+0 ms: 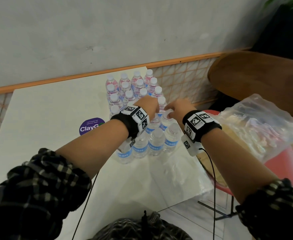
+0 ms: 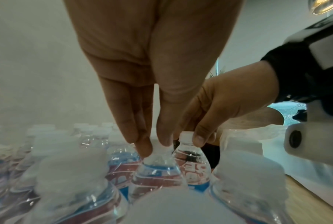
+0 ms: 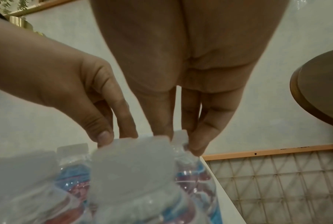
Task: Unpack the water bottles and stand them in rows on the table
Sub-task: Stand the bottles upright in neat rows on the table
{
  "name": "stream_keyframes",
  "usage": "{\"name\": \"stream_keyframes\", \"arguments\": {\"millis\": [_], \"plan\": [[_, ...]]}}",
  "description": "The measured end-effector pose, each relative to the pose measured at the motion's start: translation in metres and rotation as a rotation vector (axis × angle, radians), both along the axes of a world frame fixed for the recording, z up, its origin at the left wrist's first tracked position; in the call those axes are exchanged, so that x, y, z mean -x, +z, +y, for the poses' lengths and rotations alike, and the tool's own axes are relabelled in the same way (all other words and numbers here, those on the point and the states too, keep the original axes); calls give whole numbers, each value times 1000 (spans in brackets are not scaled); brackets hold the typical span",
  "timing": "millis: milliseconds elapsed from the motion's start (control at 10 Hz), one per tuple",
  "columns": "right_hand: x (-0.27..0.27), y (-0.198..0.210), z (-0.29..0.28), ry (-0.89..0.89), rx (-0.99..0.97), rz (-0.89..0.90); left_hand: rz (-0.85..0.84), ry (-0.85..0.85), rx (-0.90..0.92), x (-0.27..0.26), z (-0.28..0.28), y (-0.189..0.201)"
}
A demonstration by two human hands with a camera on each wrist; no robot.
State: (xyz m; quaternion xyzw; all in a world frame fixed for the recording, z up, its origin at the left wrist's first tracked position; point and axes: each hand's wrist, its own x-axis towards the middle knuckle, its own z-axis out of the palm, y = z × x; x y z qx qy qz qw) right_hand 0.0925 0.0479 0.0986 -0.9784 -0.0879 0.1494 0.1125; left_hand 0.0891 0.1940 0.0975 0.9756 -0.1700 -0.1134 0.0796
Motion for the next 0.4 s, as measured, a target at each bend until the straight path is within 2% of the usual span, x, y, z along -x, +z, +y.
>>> {"name": "stream_keyframes", "arguments": {"millis": [300,400], "plan": [[4,1,-1,36,5,-13,11,21,40,1,5,-7],[7,1,-1,28,-39,-58,-49,50,67,4,7,-5]]}}
